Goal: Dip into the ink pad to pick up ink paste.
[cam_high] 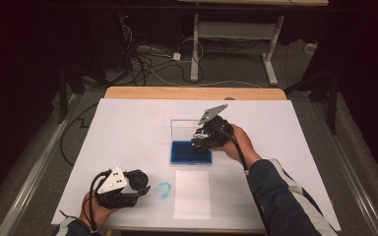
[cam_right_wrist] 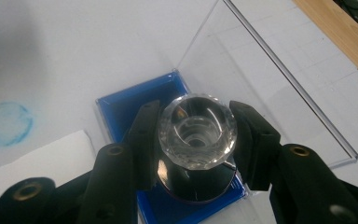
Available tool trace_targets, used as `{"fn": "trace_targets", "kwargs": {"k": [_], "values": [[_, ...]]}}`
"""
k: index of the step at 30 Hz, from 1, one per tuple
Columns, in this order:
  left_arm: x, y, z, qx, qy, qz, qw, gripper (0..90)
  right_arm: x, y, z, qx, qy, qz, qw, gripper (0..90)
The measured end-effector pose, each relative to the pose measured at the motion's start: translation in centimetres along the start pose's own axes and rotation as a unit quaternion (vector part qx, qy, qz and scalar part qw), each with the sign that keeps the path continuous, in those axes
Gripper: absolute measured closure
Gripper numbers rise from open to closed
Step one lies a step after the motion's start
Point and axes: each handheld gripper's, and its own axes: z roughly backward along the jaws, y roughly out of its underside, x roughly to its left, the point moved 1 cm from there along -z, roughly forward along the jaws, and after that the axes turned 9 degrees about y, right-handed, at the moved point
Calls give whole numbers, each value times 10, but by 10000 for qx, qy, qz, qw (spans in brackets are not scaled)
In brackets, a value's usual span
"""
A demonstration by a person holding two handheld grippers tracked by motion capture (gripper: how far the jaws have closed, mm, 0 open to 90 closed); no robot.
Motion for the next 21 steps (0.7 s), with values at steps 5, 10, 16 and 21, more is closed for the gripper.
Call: {"fn": "trace_targets", "kwargs": {"k": [5, 10, 16, 21], "values": [[0, 0, 0, 16, 9, 3, 10000, 359, 0, -1, -9, 62, -10, -50, 10000, 566], [0, 0, 0, 24, 21, -5, 10000, 359, 4, -4, -16, 67, -19, -51, 10000, 566], [0, 0, 0, 40, 29, -15, 10000, 359, 12, -5, -23, 23, -159, -102, 9998, 566], [0, 1, 0, 58, 38, -19, 10000, 359, 16, -4, -28, 0, -227, -165, 9996, 566]]}}
